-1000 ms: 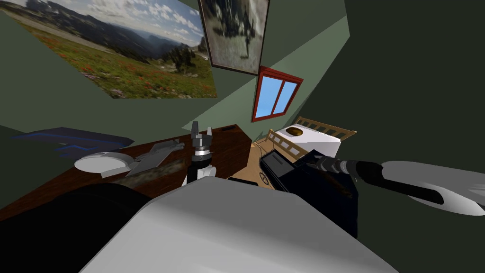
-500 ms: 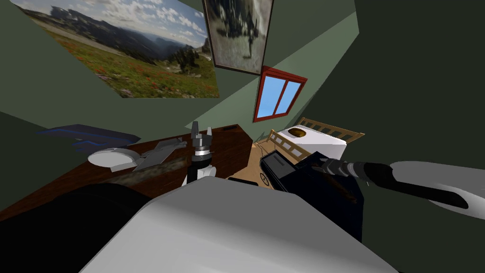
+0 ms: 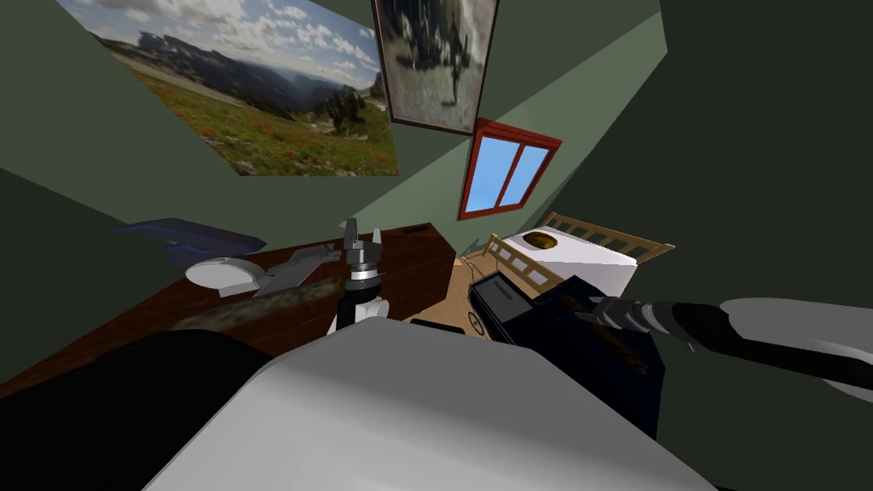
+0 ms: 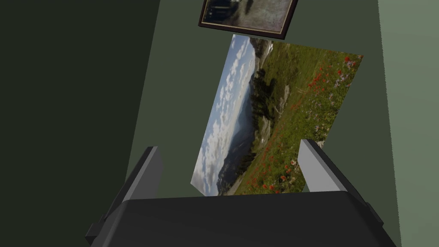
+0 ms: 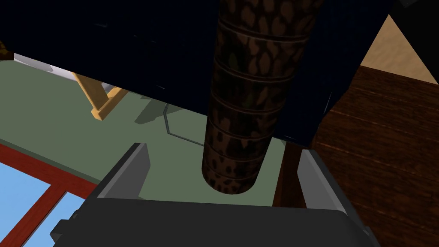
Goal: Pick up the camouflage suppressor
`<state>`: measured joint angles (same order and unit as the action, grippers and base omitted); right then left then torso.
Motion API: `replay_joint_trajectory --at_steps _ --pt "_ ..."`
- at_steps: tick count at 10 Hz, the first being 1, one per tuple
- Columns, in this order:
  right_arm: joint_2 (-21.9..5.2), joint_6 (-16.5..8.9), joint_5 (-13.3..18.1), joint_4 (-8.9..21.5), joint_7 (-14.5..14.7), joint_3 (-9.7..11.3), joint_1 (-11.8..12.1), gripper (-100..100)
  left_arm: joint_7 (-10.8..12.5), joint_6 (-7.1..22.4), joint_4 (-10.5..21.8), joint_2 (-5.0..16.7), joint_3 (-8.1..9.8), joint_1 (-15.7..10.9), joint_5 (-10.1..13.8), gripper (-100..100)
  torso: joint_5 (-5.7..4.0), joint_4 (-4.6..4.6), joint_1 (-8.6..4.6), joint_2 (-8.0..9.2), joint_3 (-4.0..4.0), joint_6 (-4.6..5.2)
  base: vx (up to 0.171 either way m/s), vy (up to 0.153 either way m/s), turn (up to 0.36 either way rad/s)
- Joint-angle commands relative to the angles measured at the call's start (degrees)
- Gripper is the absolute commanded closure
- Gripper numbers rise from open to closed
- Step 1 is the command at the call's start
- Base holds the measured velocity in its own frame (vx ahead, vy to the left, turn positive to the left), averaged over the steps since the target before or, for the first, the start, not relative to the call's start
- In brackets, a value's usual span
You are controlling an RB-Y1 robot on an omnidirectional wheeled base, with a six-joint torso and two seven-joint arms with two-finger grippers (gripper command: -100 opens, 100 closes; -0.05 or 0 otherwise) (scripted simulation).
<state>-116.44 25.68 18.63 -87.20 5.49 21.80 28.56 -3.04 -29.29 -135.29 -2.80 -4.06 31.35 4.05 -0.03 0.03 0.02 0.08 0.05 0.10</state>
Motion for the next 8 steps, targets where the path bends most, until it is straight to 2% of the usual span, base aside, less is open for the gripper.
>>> replay_joint_trajectory --at_steps 1,2,3,6,7,8 --pt "-1.0 0.6 0.0 0.5 -1.1 0.9 1.6 -100 0.0 0.0 0.0 0.0 0.0 0.0 0.0 0 0.0 0.0 0.0 0.0 0.0 0.0 -0.019 -0.011 0.113" --pt "-1.9 1.1 -0.5 0.9 -1.8 2.0 2.9 -100 0.0 0.0 0.0 0.0 0.0 0.0 0.0 0 0.0 0.0 -0.02 0.02 0.0 -0.03 -0.035 -0.035 0.135" --pt "-1.9 1.1 -0.5 0.9 -1.8 2.0 2.9 -100 0.0 0.0 0.0 0.0 0.0 0.0 0.0 0 0.0 0.01 -0.08 0.06 0.03 -0.01 -0.031 -0.038 0.047" --pt "-3.3 2.3 -1.7 1.4 -3.2 4.7 6.1 -100 0.0 0.0 0.0 0.0 0.0 0.0 0.0 0 -0.04 0.01 -0.15 0.07 0.04 -0.01 -0.032 -0.04 0.086" --pt "-3.2 2.0 -1.2 1.3 -3.2 3.6 5.8 -100 0.0 0.0 0.0 0.0 0.0 0.0 0.0 0 -0.03 0.02 -0.13 0.09 0.05 0.0 -0.017 -0.015 0.016" --pt "-3.2 2.2 -1.2 1.4 -3.5 3.6 5.9 0 0.0 0.0 0.0 0.0 0.0 0.0 0.0 0 -0.01 0.02 -0.06 0.04 0.03 0.01 0.0 0.0 0.0"
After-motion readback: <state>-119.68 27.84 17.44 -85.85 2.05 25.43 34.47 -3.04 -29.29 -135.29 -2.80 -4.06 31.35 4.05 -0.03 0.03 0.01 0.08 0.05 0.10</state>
